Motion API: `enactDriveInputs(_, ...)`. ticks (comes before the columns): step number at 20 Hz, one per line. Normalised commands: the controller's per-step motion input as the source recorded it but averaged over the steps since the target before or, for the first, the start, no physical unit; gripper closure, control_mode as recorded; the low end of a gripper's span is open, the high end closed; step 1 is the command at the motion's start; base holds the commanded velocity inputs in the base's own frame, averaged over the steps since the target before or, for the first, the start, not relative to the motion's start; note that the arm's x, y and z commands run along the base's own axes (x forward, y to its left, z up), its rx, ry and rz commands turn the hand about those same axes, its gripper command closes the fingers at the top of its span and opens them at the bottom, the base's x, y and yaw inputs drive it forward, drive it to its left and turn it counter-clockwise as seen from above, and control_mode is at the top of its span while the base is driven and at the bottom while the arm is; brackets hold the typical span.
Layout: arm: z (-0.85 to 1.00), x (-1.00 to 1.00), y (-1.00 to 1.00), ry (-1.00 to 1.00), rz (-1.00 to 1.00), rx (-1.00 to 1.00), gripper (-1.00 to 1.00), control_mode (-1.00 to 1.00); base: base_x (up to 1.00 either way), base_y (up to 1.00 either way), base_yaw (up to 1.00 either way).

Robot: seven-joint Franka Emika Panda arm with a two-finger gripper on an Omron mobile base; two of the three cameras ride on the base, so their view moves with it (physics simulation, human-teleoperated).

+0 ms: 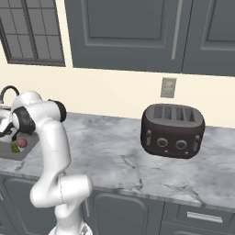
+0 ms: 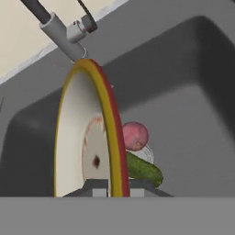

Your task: Dump the onion and cucumber from the bowl so the bowl can be washed. Place the bowl in the sink after clearing the leftovers.

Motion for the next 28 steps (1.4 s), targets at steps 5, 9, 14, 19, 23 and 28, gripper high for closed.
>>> enactDriveInputs(5, -0.12, 0.00, 0.18, 0.22, 0.01, 0.00, 1.00, -1.00, 0.00, 0.00, 0.00)
enactDriveInputs(9, -0.34, 0.15, 0.08, 0.09, 0.00, -0.02, 1.00, -1.00, 0.00, 0.00, 0.00)
enactDriveInputs(14, -0.38, 0.10, 0.07, 0.00, 0.00, -0.04, 1.00, -1.00, 0.00, 0.00, 0.00)
enactDriveInputs(19, -0.55, 0.05, 0.06, 0.00, 0.00, -0.08, 1.00, -1.00, 0.00, 0.00, 0.00)
enactDriveInputs(23, -0.27, 0.15, 0.11, 0.00, 0.00, -0.03, 1.00, -1.00, 0.00, 0.00, 0.00)
enactDriveInputs(28, -0.04, 0.24, 0.27, 0.00, 0.00, 0.00, 1.00, -1.00, 0.00, 0.00, 0.00)
